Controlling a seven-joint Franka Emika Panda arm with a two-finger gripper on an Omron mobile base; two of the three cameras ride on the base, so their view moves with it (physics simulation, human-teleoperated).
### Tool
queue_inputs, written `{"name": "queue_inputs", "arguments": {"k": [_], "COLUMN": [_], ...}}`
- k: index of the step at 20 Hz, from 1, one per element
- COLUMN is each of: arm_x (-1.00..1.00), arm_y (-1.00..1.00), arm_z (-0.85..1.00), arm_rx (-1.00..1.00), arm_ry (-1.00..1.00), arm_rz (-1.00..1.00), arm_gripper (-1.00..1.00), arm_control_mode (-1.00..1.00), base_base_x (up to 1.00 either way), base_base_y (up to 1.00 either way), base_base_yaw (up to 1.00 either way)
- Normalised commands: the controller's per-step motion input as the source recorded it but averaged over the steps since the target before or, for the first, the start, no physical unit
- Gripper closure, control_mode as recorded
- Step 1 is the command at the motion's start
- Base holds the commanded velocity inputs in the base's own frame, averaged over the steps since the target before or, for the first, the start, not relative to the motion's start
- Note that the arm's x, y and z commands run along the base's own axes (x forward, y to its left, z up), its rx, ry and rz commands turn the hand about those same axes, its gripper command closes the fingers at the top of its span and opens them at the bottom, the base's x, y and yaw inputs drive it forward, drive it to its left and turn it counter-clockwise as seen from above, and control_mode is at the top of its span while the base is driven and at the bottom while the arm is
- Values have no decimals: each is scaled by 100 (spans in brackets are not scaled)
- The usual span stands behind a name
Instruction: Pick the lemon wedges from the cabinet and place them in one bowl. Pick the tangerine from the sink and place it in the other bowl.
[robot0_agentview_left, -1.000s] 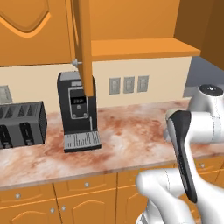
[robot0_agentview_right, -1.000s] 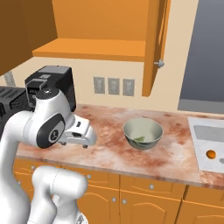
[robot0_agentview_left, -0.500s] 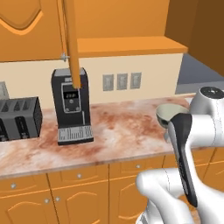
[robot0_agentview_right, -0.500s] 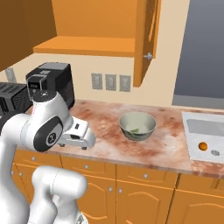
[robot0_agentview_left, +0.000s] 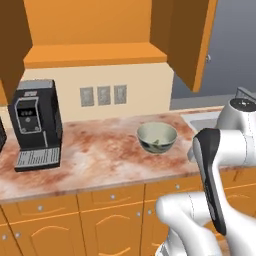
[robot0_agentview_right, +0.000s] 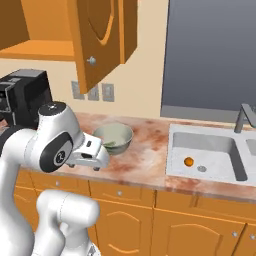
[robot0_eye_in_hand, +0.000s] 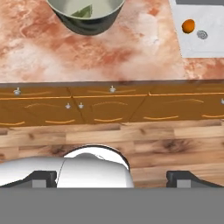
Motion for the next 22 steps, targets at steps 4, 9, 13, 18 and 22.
{"name": "queue_inputs", "arguments": {"k": [4, 9, 13, 18, 22], "arm_x": [0, 0, 0, 0, 0], "arm_y": [0, 0, 0, 0, 0], "arm_z": [0, 0, 0, 0, 0], "arm_rx": [0, 0, 0, 0, 0], "arm_ry": [0, 0, 0, 0, 0], "arm_rz": [0, 0, 0, 0, 0], "arm_gripper": [-100, -100, -100, -100, -100], "arm_control_mode": [100, 100, 100, 100, 100], "base_base_x": [-14, -2, 0, 4, 7], "base_base_y": [-78, -75, -69, -60, -29], "base_base_yaw": [0, 0, 0, -3, -2]}}
